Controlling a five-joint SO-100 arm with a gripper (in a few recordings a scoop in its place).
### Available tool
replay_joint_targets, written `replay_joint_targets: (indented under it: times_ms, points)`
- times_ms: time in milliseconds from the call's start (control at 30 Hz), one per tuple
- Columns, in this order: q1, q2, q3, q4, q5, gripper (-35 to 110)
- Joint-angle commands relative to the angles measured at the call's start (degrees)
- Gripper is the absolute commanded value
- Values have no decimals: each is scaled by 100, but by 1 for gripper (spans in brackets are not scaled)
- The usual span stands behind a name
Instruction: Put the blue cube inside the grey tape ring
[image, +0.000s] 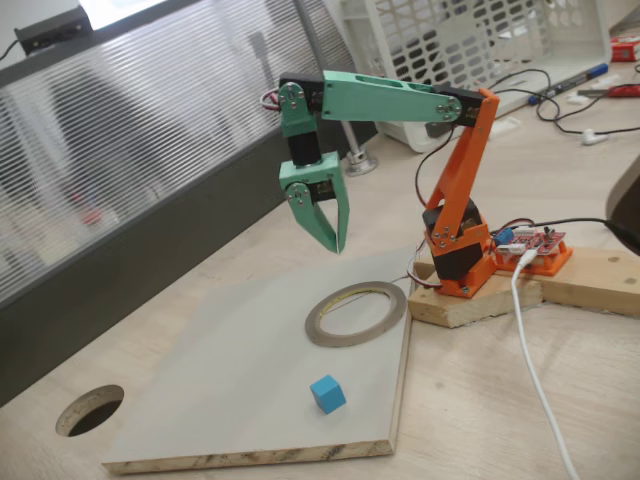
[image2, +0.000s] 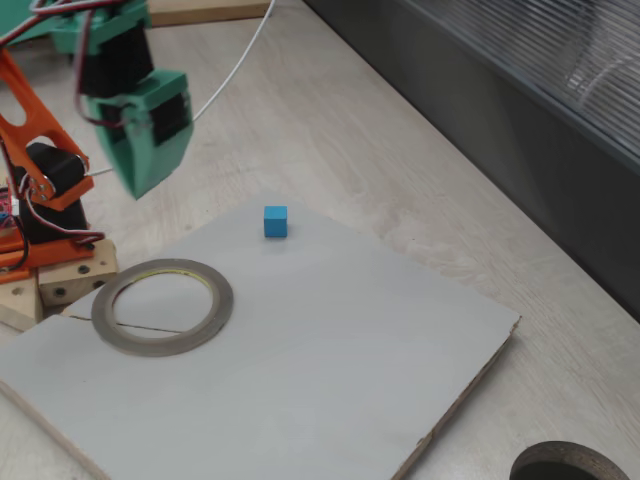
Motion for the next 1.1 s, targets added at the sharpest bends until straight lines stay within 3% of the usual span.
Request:
replay_joint_targets:
  times_ms: [0,200,533,733,1067]
  points:
    - [-1582,88,88,62,62,2]
    - [-2900,88,88,132,62,2]
    - [-2883,-26,88,62,70,1]
    - [-2883,-1582,-79,53,79,1]
    - [-2892,-3674,-3023,132,79,1]
